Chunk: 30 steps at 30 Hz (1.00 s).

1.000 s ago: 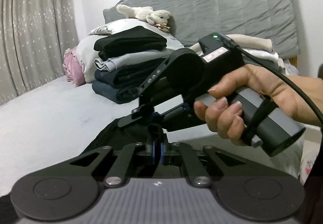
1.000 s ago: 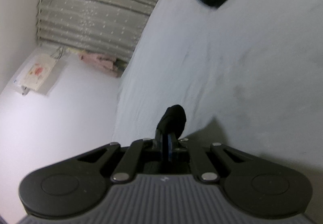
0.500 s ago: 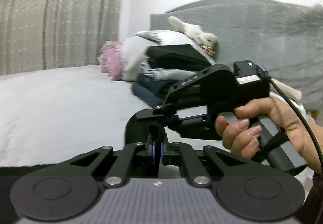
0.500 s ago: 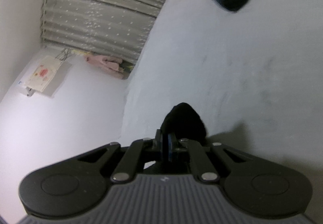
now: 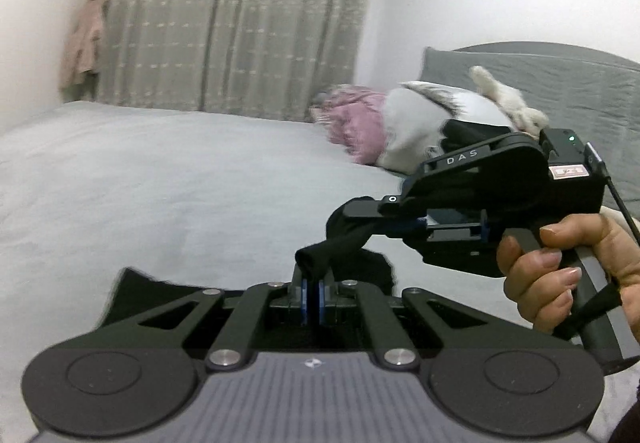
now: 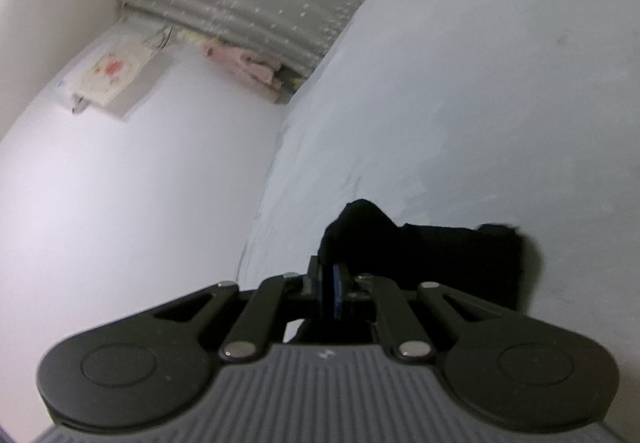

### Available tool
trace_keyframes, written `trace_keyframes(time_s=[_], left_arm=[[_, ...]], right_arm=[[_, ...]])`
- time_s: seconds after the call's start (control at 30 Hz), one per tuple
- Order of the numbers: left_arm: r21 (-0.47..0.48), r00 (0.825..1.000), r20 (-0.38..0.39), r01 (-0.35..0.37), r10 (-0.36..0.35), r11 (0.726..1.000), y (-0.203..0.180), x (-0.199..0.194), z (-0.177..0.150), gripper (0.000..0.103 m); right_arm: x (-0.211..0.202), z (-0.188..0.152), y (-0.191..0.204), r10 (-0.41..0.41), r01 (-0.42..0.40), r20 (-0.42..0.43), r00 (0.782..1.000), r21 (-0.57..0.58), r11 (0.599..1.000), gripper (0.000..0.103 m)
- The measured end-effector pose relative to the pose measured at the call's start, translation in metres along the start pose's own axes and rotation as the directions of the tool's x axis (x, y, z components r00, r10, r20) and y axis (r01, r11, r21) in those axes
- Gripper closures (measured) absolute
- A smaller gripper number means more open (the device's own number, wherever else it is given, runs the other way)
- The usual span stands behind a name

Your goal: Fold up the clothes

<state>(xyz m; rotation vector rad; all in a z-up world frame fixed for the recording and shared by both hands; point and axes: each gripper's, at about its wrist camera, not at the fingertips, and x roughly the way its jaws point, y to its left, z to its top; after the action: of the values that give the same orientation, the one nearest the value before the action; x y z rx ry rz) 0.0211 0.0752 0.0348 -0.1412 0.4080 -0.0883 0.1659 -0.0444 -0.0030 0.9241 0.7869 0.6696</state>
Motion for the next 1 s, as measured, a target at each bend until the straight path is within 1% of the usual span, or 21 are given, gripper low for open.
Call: trace_keyframes(time_s=[0.07, 0.23, 0.37, 0.47, 0.53, 0.6, 0.67, 0.7, 0.73, 0.77, 0.8, 0.83, 0.87, 0.9, 0.93, 1.0], left_arm=[[-0.011, 1.000, -0.009, -0.030, 0.030, 0.999, 0.014, -0.006, -0.002, 0.099], [-0.052, 0.996, -0.047, -0.078, 0.076, 0.996, 0.046, -0.011, -0.008, 0.099], [-0.076, 0.988, -0.087, -0.132, 0.126, 0.988, 0.074, -0.016, -0.016, 0.099], [-0.088, 0.983, -0.108, -0.157, 0.147, 0.984, 0.089, -0.019, -0.020, 0.099], [-0.089, 0.979, -0.122, -0.172, 0.161, 0.981, 0.098, -0.020, -0.023, 0.099], [-0.089, 0.973, -0.146, -0.190, 0.176, 0.978, 0.107, -0.019, -0.026, 0.098], [-0.086, 0.966, -0.181, -0.200, 0.182, 0.976, 0.113, -0.015, -0.029, 0.095], [-0.088, 0.962, -0.199, -0.205, 0.185, 0.975, 0.116, -0.013, -0.030, 0.091], [-0.084, 0.958, -0.222, -0.207, 0.184, 0.975, 0.117, -0.011, -0.029, 0.080], [-0.075, 0.950, -0.250, -0.210, 0.186, 0.975, 0.119, -0.010, -0.026, 0.072], [-0.068, 0.947, -0.256, -0.220, 0.196, 0.973, 0.119, -0.011, -0.024, 0.060], [-0.055, 0.944, -0.255, -0.231, 0.210, 0.971, 0.118, -0.014, -0.020, 0.050], [-0.032, 0.941, -0.248, -0.244, 0.229, 0.969, 0.118, -0.018, -0.013, 0.047], [-0.014, 0.940, -0.238, -0.253, 0.242, 0.967, 0.118, -0.021, -0.007, 0.046], [-0.005, 0.942, -0.226, -0.254, 0.246, 0.967, 0.120, -0.023, -0.001, 0.044], [0.009, 0.946, -0.204, -0.256, 0.253, 0.967, 0.123, -0.026, 0.009, 0.041]], right_arm=[[0.017, -0.007, 0.008, -0.010, 0.010, -0.018, 1.000, -0.015, 1.000, 0.097], [0.057, -0.024, 0.023, -0.030, 0.027, -0.057, 0.998, -0.058, 0.998, 0.097], [0.094, -0.040, 0.038, -0.043, 0.034, -0.086, 0.995, -0.098, 0.995, 0.097], [0.116, -0.049, 0.048, -0.073, 0.058, -0.105, 0.992, -0.143, 0.988, 0.097], [0.129, -0.054, 0.048, -0.095, 0.074, -0.121, 0.988, -0.163, 0.984, 0.097], [0.134, -0.058, 0.045, -0.099, 0.077, -0.129, 0.987, -0.166, 0.983, 0.097], [0.143, -0.060, 0.042, -0.098, 0.073, -0.140, 0.985, -0.174, 0.982, 0.096], [0.148, -0.062, 0.041, -0.097, 0.071, -0.145, 0.985, -0.179, 0.981, 0.093], [0.156, -0.064, 0.040, -0.093, 0.064, -0.148, 0.985, -0.190, 0.980, 0.088], [0.159, -0.064, 0.040, -0.086, 0.057, -0.150, 0.985, -0.191, 0.980, 0.086], [0.163, -0.066, 0.037, -0.061, 0.033, -0.153, 0.986, -0.182, 0.983, 0.080], [0.165, -0.065, 0.033, -0.014, -0.011, -0.158, 0.987, -0.158, 0.987, 0.067], [0.163, -0.064, 0.032, 0.007, -0.029, -0.155, 0.988, -0.141, 0.990, 0.058], [0.154, -0.058, 0.032, 0.034, -0.050, -0.130, 0.991, -0.121, 0.991, 0.044], [0.145, -0.052, 0.033, 0.058, -0.069, -0.104, 0.993, -0.105, 0.992, 0.042], [0.126, -0.040, 0.037, 0.043, -0.048, -0.046, 0.998, -0.117, 0.992, 0.041]])
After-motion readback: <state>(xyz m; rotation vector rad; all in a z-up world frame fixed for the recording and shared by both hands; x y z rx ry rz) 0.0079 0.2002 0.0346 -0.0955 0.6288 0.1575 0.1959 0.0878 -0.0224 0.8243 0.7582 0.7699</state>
